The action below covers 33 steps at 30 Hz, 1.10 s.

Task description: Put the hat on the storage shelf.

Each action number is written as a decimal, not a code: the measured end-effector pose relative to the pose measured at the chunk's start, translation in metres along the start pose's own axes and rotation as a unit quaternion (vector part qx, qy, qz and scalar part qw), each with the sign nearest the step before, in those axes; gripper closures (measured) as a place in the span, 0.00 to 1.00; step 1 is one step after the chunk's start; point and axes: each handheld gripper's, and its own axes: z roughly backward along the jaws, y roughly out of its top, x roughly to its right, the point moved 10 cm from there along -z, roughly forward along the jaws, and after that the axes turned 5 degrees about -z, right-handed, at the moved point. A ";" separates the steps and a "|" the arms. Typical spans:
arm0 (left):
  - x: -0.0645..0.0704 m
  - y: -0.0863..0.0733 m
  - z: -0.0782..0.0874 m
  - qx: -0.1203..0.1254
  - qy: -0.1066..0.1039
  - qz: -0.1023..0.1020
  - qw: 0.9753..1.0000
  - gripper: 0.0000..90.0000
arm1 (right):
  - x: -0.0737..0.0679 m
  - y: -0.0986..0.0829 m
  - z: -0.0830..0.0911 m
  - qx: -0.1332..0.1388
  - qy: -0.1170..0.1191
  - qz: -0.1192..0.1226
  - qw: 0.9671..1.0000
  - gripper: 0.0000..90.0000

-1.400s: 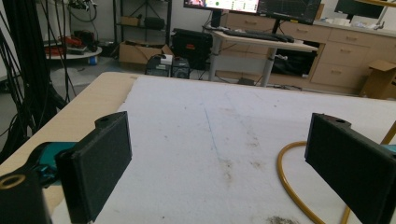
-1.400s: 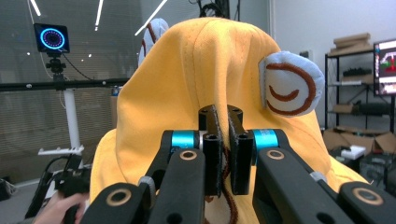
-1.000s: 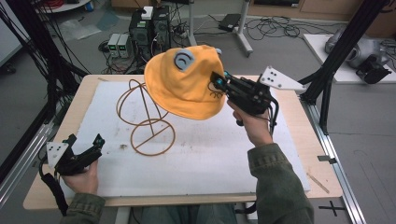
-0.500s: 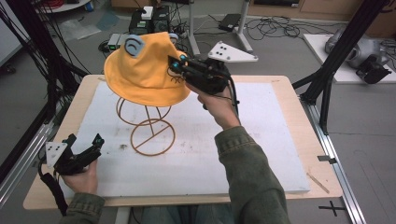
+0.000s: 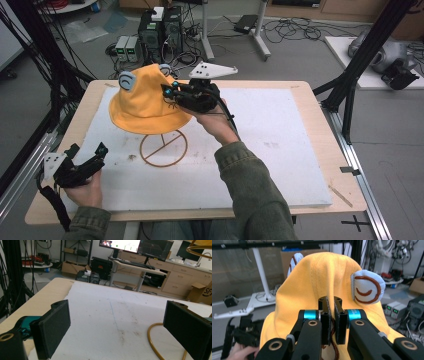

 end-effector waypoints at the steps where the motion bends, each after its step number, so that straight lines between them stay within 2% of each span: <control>1: 0.000 0.000 0.000 0.000 0.000 0.000 1.000 0.09 | 0.000 -0.003 -0.001 -0.001 0.000 0.000 1.000 0.97; 6: 0.000 -0.001 0.000 -0.001 0.001 0.000 1.000 0.09 | 0.000 -0.011 -0.001 -0.007 0.006 -0.006 1.000 0.97; 13: -0.001 -0.002 -0.001 -0.004 0.002 -0.001 1.000 0.09 | 0.000 -0.013 0.000 -0.005 0.007 -0.006 1.000 0.96; 15: -0.001 -0.001 -0.001 -0.001 0.002 0.000 1.000 0.09 | 0.000 -0.013 -0.001 -0.004 0.007 -0.007 1.000 0.93; 16: -0.001 -0.001 -0.001 -0.001 0.002 -0.001 1.000 0.09 | 0.001 -0.013 -0.001 -0.006 0.005 -0.012 1.000 0.85; 18: -0.001 -0.002 -0.001 -0.002 0.003 0.000 1.000 0.09 | 0.001 -0.014 -0.001 -0.009 0.019 -0.024 0.999 0.58; 19: -0.002 -0.002 0.000 -0.003 0.003 -0.001 1.000 0.09 | 0.003 -0.014 0.000 -0.010 0.014 -0.030 0.999 0.47; 21: -0.003 -0.001 0.000 -0.001 0.005 0.001 1.000 0.09 | 0.007 -0.014 0.002 -0.010 0.006 -0.037 0.999 0.35; 26: -0.006 -0.001 0.000 -0.001 0.008 0.002 1.000 0.09 | 0.020 -0.011 0.019 0.004 -0.021 -0.048 0.999 0.20; 28: -0.005 -0.001 0.000 -0.002 0.008 0.001 1.000 0.09 | 0.025 -0.010 0.027 0.007 -0.034 -0.046 0.998 0.14; 33: -0.004 -0.001 0.000 -0.002 0.008 -0.001 1.000 0.09 | 0.044 -0.008 0.054 0.019 -0.085 -0.038 0.995 0.12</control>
